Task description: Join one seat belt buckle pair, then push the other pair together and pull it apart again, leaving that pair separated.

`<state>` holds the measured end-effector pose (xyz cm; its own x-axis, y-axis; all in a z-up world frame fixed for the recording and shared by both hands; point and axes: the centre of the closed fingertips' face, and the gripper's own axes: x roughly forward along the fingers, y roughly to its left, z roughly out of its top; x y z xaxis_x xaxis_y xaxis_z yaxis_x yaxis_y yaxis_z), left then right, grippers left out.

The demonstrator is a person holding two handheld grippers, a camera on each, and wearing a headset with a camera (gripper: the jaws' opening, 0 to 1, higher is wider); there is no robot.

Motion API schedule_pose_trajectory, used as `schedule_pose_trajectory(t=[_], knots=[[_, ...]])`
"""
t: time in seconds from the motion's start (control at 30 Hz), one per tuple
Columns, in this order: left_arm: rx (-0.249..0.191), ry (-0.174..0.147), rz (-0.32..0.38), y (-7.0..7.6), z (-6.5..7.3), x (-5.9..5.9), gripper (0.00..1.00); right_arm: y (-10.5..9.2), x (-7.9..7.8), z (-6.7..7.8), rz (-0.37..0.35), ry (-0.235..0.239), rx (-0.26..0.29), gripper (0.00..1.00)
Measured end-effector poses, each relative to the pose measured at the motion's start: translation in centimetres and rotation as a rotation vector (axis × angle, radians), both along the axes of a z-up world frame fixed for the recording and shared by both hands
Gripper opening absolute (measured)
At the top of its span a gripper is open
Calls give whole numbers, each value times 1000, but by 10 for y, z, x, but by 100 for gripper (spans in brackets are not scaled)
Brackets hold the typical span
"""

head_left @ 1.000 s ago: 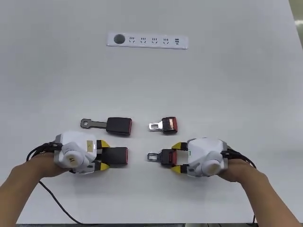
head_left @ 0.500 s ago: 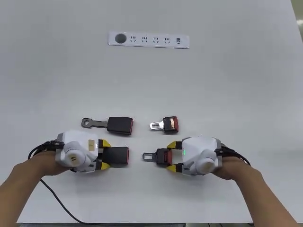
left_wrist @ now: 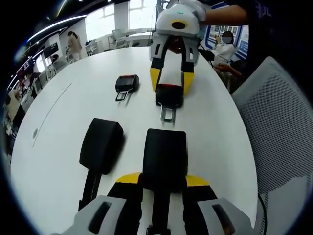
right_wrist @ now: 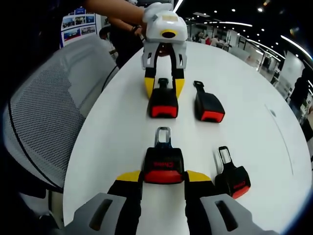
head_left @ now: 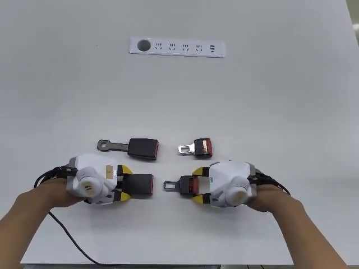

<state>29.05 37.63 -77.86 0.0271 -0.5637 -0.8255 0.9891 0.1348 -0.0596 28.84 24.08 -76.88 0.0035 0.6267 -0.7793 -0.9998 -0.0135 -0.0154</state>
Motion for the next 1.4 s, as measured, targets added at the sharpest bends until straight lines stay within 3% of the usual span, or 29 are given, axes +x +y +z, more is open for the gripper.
schedule_pose_trajectory(t=[1.0, 1.4], knots=[[0, 3, 1, 0, -1, 0, 32, 27, 0, 0, 19, 1, 14, 30], [-3, 4, 3, -1, -2, 1, 32, 40, 0, 10, 25, 2, 25, 30]])
